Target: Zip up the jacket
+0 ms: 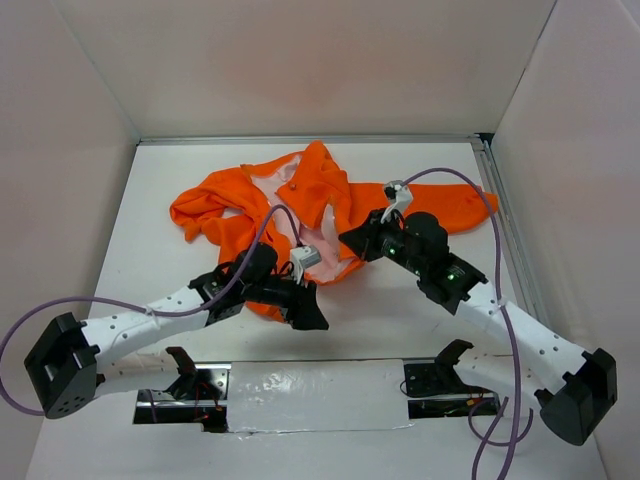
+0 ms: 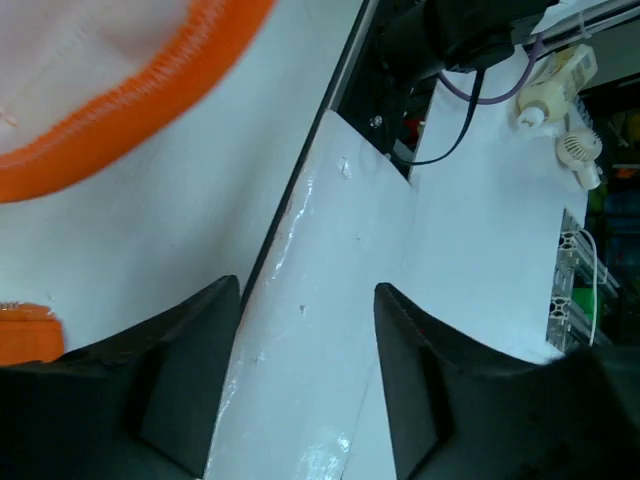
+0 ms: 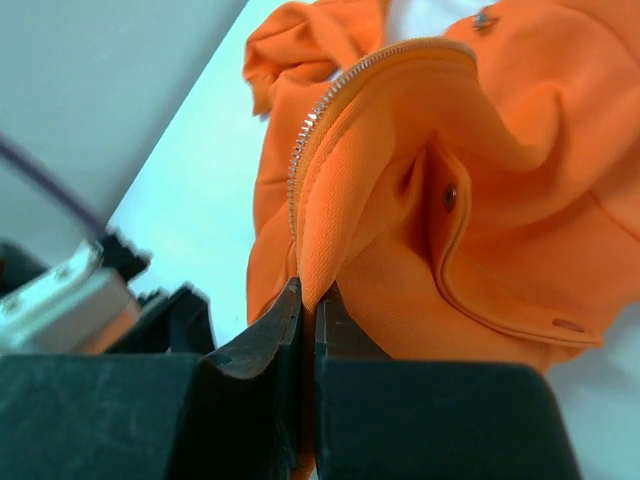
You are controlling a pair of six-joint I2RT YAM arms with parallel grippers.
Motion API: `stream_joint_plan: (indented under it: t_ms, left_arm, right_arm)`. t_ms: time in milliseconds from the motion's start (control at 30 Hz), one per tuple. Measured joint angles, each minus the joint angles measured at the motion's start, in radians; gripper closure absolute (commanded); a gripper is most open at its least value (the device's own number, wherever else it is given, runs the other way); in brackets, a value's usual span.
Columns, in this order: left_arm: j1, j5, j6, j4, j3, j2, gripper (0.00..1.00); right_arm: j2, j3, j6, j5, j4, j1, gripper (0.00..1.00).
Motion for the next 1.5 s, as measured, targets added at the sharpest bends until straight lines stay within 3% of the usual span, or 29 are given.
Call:
stream_joint_plan:
  t_ms: [133, 200, 300, 533, 833, 1133, 1267, 1500]
  left_arm:
    - [0.019, -0.002, 0.006, -0.059, 0.066, 0.021, 0.06]
    - [0.034, -0.014, 0.005, -0.075, 0.091, 0.020, 0.01]
    - [0.064, -0.045, 0.006, -0.103, 0.132, 0.015, 0.01]
    - [0.124, -0.075, 0.024, -0.109, 0.202, 0.013, 0.16]
    - [0.188, -0.040, 0.021, -0.046, 0.306, 0.149, 0.31]
    - [0.225, 0.048, -0.005, 0.006, 0.349, 0.219, 0.65]
    - [0.226, 0.088, -0.003, 0.018, 0.351, 0.220, 0.66]
    - [0.229, 0.149, 0.001, 0.035, 0.367, 0.220, 0.45]
  right_arm:
    - [-0.027, -0.015, -0.074, -0.076, -0.005, 0.002, 1.00]
    - [-0.056, -0.038, -0.105, -0.105, -0.008, 0.002, 1.00]
    - [-0.103, -0.068, -0.150, -0.134, -0.021, 0.002, 1.00]
    - [-0.137, -0.076, -0.220, -0.217, -0.031, 0.002, 1.00]
    - [-0.115, -0.082, -0.255, -0.274, -0.038, 0.005, 1.00]
    - [-0.110, -0.085, -0.276, -0.284, -0.047, 0.006, 1.00]
    - [-0.098, -0.085, -0.277, -0.284, -0.047, 0.007, 1.00]
    - [-0.084, -0.085, -0.276, -0.282, -0.047, 0.011, 0.97]
